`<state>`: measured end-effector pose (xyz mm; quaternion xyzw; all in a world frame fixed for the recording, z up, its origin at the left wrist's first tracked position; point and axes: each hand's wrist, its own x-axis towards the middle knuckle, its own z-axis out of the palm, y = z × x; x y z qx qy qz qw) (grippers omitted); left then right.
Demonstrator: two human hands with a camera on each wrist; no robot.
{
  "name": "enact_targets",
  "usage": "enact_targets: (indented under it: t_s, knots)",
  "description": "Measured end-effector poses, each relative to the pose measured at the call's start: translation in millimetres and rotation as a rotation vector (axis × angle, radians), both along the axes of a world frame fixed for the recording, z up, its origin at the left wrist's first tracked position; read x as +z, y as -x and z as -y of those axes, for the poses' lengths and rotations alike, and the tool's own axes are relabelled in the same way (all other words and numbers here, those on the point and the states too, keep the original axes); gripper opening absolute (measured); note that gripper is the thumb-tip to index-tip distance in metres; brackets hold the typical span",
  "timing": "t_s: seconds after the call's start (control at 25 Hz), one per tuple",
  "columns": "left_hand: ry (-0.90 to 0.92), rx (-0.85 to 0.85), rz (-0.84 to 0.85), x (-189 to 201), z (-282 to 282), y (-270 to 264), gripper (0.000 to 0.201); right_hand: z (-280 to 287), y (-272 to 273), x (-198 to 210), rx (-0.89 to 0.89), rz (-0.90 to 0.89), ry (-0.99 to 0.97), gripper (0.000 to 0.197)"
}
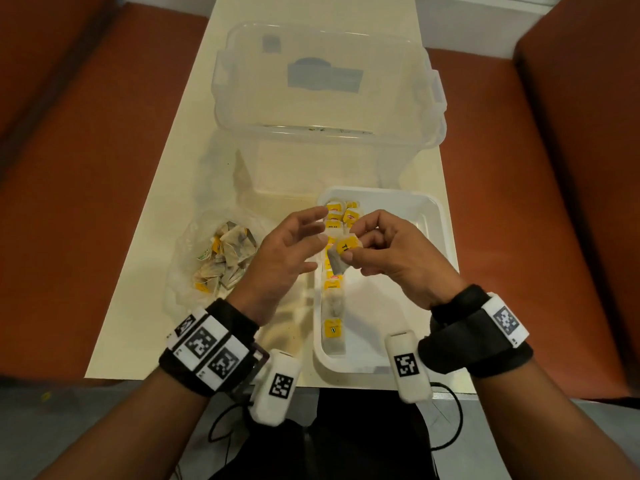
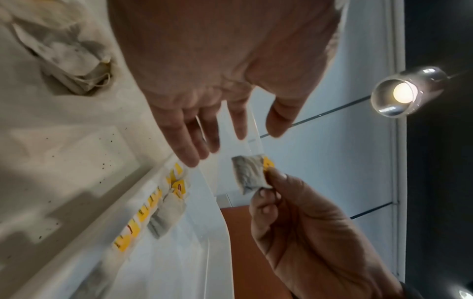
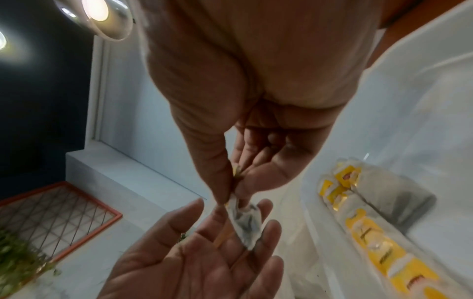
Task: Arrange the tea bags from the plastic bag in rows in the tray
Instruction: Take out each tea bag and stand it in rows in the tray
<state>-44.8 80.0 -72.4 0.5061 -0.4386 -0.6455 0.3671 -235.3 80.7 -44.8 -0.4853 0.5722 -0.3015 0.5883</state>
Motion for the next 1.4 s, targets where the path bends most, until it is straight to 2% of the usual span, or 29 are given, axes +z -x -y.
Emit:
enact_targets:
  t_s: [0.16,0.32,0.48,0.72,0.88,1.04,1.16,1.4]
  knots:
    - [0.049,-0.188,-0.016,3,-1,2,0.030,1,3,4,0.035,-0.018,0.050,0.013]
    - [-0.038,-0.124,0.042,-3,-6,5,0.007,-2,9,0,-0.012,0.005,0.005,0.010]
    - [-0.059,-0.111,0.072,-5,-7,4,0.008,-10,15,-7,-0.014,0.028,-0.089,0.010]
    - [-0.090,-0.079,0.041,-3,-8,0,0.015,-5,15,-12,-0.064,0.051,-0.062,0.004]
    - [-0.096,0.017,0.030,0,-8,-13,0.008,16,30,-32,-0.183,-0.105,0.006,0.004]
    - [-0.108,0.014,0.052,-3,-18,-26,0.006,25,38,-64,-0.067,-0.307,-0.144,0.006]
    - [-0.136,0.025,0.036,-6,-27,-31,0.008,29,34,-80,-0.069,-0.272,-0.249,0.003]
    - [-0.156,0.045,0.017,-7,-30,-33,0.008,43,31,-91,-0.110,-0.346,-0.223,0.008]
